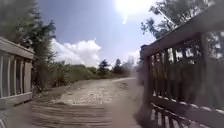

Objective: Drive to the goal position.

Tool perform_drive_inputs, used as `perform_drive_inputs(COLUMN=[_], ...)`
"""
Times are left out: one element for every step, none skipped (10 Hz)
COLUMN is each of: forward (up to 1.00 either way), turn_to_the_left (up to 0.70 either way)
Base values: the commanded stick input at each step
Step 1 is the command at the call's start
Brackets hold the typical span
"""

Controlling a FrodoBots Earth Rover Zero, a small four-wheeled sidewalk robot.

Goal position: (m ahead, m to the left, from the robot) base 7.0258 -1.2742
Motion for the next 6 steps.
perform_drive_inputs(forward=[0.45,0.45,0.45,0.45,0.45,0.45], turn_to_the_left=[0.02,0.02,0.02,0.02,0.02,0.02])
